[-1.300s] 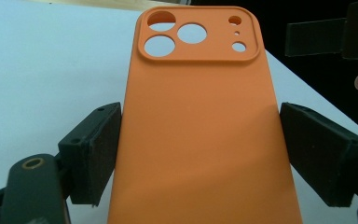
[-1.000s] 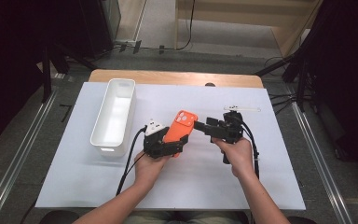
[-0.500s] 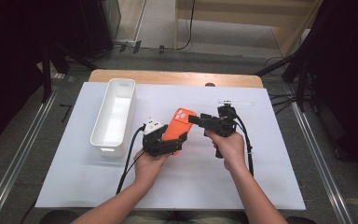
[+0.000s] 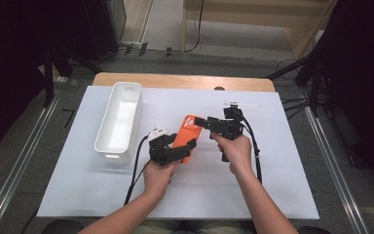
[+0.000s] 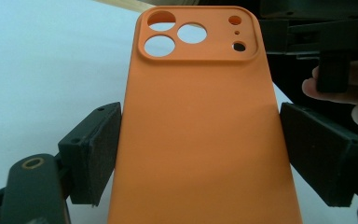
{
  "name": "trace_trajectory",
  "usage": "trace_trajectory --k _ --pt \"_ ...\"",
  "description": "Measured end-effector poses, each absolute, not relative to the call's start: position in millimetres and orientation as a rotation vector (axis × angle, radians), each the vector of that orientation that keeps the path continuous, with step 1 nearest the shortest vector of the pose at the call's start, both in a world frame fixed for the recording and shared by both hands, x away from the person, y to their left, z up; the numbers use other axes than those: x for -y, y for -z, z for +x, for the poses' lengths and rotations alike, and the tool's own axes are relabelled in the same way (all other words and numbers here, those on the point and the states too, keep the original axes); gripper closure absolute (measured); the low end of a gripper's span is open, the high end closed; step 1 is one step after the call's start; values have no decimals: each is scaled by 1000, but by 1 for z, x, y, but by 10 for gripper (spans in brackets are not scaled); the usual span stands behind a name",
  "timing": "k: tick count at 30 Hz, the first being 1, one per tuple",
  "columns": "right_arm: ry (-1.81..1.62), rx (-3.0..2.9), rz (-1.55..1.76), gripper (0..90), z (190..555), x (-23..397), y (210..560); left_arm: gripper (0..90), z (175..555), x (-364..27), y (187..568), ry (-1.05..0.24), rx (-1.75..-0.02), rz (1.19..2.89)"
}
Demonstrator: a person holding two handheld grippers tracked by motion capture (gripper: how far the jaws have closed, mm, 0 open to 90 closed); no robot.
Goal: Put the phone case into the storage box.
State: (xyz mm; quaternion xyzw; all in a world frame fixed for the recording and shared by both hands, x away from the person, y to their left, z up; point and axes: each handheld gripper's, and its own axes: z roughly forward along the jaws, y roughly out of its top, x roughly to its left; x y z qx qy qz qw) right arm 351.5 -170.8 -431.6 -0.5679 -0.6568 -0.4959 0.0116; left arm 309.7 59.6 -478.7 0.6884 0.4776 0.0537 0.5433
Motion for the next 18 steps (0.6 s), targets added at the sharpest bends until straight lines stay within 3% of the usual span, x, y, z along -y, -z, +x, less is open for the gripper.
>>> trace_trajectory --k 9,10,18 --pt "1515 2000 -1790 320 356 170 434 155 308 -58 478 -135 -1125 1633" --pt "1517 1988 -1787 376 357 171 434 155 307 -58 478 -142 -1126 1635" --pt "1476 1883 -1803 474 362 172 435 155 305 -57 476 -162 -1126 1631"
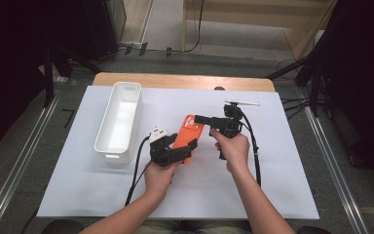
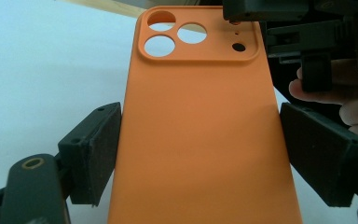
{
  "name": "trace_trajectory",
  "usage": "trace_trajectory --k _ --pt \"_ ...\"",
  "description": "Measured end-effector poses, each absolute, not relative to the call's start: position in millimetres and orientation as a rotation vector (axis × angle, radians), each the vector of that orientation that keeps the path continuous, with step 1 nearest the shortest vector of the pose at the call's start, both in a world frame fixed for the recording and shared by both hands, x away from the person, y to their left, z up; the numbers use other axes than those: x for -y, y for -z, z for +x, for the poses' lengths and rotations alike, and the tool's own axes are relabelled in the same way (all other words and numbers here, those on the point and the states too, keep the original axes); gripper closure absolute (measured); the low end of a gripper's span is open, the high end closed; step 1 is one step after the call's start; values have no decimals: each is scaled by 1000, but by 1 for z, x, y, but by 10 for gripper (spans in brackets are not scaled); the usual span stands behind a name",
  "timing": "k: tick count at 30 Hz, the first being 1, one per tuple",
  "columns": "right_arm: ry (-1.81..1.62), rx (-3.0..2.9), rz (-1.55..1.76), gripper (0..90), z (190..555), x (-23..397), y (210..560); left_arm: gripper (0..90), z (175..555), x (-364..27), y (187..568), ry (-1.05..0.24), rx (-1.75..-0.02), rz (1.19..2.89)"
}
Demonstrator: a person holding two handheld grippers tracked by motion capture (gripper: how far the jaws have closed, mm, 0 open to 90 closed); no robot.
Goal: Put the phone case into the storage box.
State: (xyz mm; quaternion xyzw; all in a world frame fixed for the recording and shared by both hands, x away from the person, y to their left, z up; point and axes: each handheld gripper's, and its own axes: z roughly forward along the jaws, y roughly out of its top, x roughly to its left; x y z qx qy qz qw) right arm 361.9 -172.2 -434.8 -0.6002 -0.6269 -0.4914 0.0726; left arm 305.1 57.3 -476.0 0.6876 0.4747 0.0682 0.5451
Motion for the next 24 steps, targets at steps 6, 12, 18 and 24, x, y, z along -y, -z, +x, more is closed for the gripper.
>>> trace_trajectory --k 6,12,18,24 --pt "1438 1837 -1838 581 364 174 435 155 305 -57 476 -170 -1124 1632" --pt "1432 1810 -1854 652 365 174 434 155 304 -55 477 -182 -1115 1642" --pt "1422 1779 -1850 696 365 173 433 155 304 -55 477 -191 -1111 1641" --pt "1418 1764 -1849 724 366 172 433 154 303 -55 477 -203 -1109 1644"
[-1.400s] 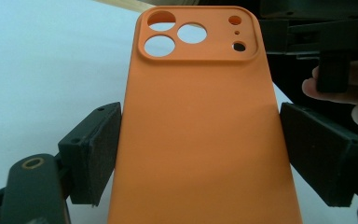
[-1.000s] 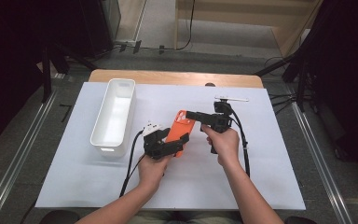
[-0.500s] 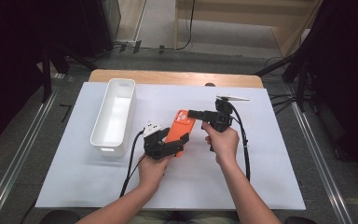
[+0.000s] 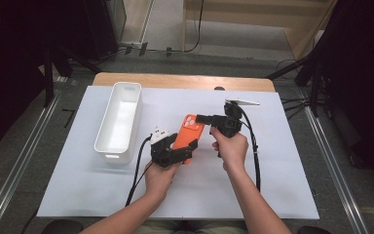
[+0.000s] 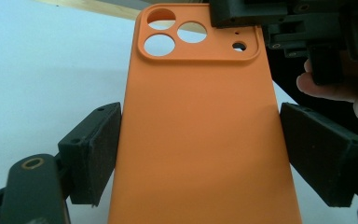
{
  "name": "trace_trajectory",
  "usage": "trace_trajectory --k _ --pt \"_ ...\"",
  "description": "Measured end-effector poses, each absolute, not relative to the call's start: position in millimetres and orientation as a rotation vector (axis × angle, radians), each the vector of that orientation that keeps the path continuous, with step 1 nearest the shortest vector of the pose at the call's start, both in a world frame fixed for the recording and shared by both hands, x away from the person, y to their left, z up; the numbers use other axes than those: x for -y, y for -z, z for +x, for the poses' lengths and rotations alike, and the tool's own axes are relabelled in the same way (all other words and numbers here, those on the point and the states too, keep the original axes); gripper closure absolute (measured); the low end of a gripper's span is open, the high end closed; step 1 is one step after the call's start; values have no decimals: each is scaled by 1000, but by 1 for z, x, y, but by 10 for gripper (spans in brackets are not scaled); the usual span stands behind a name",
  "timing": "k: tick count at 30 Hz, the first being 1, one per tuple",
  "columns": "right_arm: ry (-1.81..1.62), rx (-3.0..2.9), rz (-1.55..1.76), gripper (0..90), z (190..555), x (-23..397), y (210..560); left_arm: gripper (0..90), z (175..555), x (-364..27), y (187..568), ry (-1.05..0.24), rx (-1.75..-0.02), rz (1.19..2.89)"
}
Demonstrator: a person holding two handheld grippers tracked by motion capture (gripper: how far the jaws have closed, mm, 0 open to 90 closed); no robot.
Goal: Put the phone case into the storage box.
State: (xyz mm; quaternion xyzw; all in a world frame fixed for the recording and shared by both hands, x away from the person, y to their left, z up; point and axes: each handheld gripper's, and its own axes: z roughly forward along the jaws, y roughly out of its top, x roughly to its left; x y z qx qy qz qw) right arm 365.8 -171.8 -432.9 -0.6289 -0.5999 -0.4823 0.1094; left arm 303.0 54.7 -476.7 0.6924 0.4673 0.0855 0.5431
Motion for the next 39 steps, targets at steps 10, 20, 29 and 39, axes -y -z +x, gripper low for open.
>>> trace_trajectory --k 10,20,29,39 --pt "1393 1725 -1848 740 364 174 429 153 302 -54 477 -202 -1092 1644" --pt "1386 1729 -1833 747 365 174 426 150 304 -53 479 -187 -1081 1664" --pt "1383 1747 -1812 749 363 172 423 126 305 -51 478 -196 -1052 1706" --pt "1392 1799 -1792 749 362 170 417 95 309 -52 473 -170 -1054 1747"
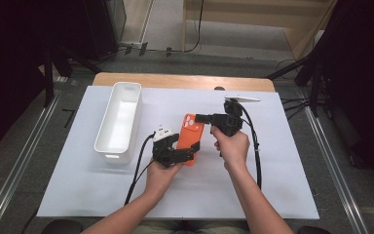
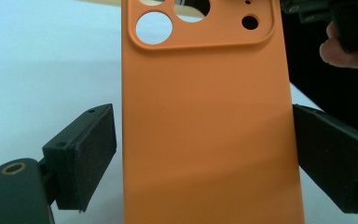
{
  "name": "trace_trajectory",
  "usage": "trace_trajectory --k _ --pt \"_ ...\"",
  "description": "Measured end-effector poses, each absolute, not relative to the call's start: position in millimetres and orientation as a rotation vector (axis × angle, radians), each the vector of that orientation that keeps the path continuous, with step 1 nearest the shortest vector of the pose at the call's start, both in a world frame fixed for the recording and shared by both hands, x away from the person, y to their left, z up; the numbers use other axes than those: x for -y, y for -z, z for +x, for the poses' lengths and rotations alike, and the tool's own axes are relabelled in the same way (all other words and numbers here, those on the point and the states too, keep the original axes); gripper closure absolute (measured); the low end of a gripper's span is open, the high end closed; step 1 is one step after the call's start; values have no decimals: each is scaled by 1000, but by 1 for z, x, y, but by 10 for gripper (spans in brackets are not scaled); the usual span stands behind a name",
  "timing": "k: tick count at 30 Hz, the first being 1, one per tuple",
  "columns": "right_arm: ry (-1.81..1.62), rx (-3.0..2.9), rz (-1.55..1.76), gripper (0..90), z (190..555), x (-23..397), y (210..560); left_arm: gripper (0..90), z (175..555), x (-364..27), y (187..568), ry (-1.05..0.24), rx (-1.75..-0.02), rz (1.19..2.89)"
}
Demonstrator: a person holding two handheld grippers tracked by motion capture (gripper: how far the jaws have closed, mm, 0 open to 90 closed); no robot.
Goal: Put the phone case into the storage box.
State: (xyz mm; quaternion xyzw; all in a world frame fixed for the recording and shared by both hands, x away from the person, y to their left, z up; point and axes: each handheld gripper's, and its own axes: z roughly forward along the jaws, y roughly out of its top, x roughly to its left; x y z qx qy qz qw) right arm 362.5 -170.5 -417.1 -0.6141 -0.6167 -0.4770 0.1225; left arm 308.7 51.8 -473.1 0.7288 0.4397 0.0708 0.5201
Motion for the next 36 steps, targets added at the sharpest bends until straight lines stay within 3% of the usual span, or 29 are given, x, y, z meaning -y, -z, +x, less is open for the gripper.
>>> trace_trajectory --k 11,25,36 --pt "1410 1894 -1798 750 361 174 412 95 309 -49 468 -153 -1034 1806" --pt "1427 1977 -1812 750 358 187 405 97 314 -52 451 -8 -1019 1858" --pt "1470 2119 -1751 749 351 191 399 98 321 -57 444 -24 -993 1953"
